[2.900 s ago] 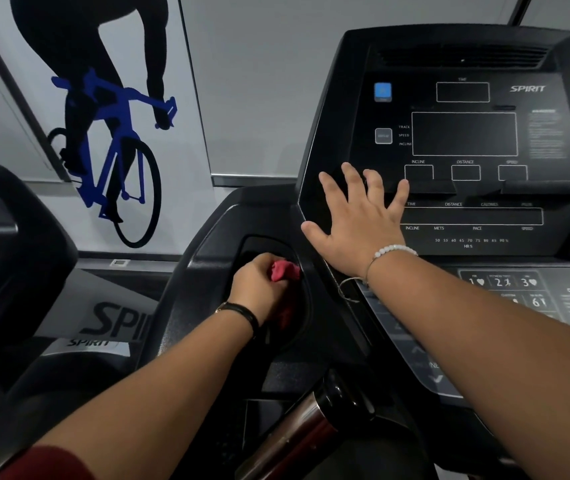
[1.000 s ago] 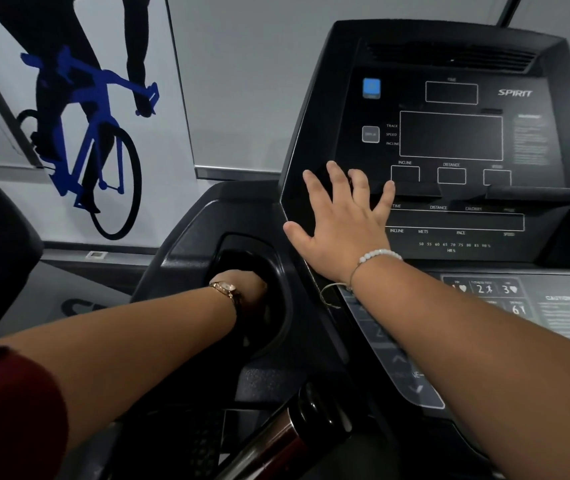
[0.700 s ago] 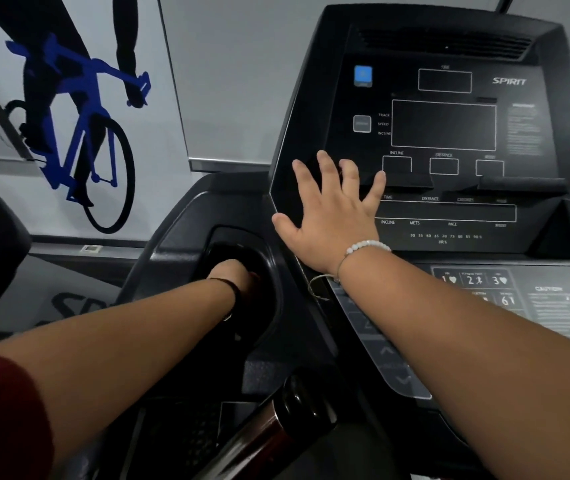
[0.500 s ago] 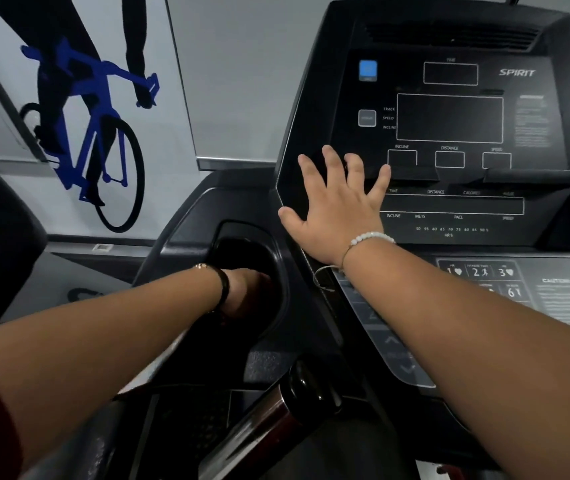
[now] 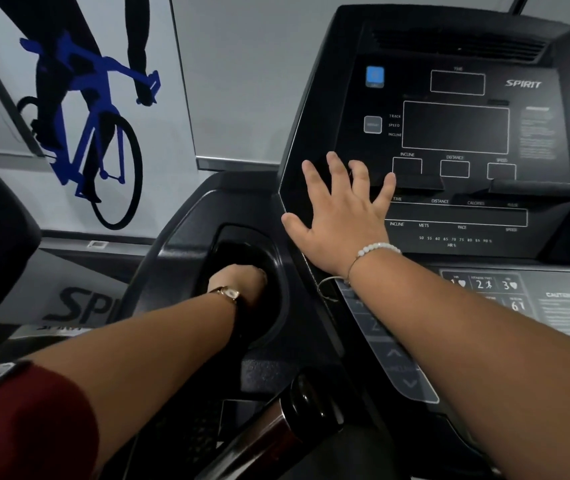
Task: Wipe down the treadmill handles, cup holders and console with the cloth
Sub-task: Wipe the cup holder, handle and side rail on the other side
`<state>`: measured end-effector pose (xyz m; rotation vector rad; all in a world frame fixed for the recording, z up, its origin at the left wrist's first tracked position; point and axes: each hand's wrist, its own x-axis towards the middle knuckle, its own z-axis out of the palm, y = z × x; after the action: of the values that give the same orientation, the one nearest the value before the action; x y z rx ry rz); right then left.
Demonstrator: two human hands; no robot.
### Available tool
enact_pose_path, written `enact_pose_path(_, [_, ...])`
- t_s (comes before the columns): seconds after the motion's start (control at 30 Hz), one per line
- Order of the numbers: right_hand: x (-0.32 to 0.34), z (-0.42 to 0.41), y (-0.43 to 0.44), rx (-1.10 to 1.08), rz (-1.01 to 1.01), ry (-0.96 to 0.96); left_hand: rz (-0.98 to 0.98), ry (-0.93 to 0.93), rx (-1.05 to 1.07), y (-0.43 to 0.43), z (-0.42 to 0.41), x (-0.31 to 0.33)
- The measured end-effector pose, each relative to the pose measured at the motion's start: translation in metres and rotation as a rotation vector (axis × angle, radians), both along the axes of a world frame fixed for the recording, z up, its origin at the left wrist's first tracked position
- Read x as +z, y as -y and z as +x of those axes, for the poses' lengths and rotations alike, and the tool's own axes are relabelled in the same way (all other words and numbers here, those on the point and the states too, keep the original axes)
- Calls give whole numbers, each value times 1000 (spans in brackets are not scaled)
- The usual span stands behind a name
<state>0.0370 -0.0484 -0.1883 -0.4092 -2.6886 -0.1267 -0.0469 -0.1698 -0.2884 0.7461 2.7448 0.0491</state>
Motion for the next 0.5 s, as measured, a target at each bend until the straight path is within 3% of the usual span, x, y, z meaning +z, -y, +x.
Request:
enact_pose_path(0.17, [-1, -1, 1, 0, -2, -6, 27, 53, 89, -3, 0, 0])
enact_pose_path(0.27, [-1, -2, 0, -3, 4, -8, 207, 192, 128, 1, 10, 14])
enact_pose_path(0.33, [-1, -2, 0, -1, 0, -6, 439, 435, 331, 8, 15, 12])
enact_pose_path(0.43, [-1, -3, 0, -2, -1, -7, 405, 537, 169, 20, 17, 18])
enact_pose_path(0.5, [-1, -2, 0, 0, -2, -10, 194, 572, 17, 26, 14, 25])
